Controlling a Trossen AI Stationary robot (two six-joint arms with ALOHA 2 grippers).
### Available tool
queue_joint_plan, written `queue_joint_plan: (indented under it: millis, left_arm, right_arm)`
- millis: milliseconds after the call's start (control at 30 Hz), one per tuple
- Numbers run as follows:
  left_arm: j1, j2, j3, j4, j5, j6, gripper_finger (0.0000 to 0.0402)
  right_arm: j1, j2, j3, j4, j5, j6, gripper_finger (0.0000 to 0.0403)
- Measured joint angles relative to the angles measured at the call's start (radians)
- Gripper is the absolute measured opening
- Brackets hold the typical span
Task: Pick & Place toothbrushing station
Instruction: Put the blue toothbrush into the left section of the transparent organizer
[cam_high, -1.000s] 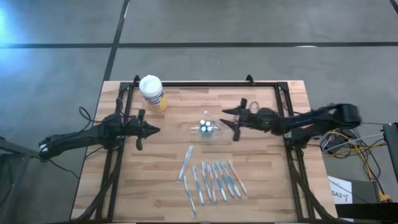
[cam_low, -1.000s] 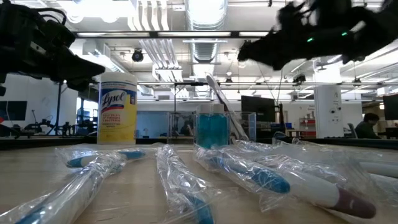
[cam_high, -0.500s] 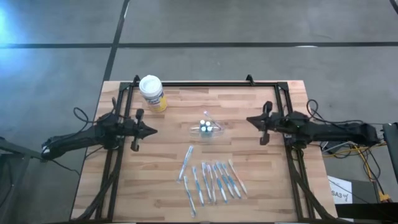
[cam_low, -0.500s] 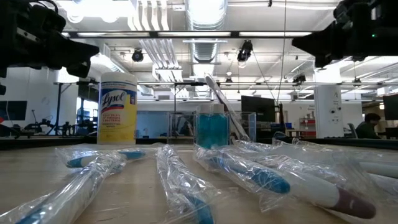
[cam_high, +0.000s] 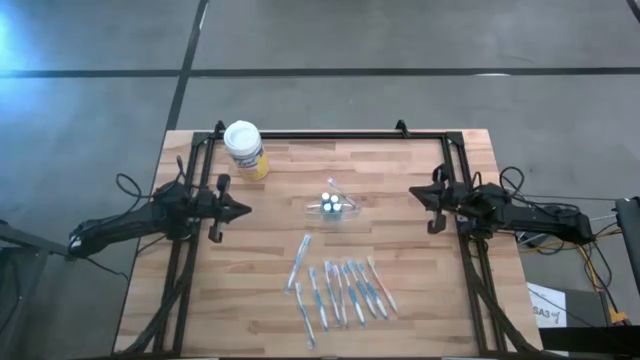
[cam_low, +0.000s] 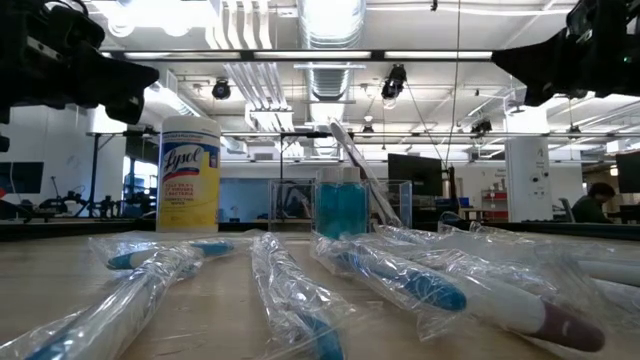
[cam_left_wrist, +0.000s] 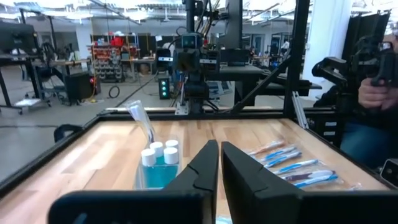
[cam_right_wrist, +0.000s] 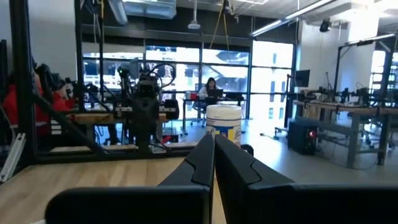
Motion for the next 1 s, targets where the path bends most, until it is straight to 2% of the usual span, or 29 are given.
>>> queue_joint_plan:
  millis: [233,633,1000]
  left_arm:
    - [0.000,0.000,-0.008,-0.004,0.000,0.000,0.0038]
    - [0.000,0.000,-0.009,-0.002,0.000,0.004,0.0030]
    - [0.000,0.000,-0.010,0.000,0.000,0.004,0.0039]
  right_arm:
    - [0.000,0.012,0.000,0.012,0.000,-0.052,0.0008]
    - [0.000,0.012,0.000,0.059,-0.001,-0.058,0.0008]
    - [0.000,0.012,0.000,0.061,-0.002,-0.109,0.0008]
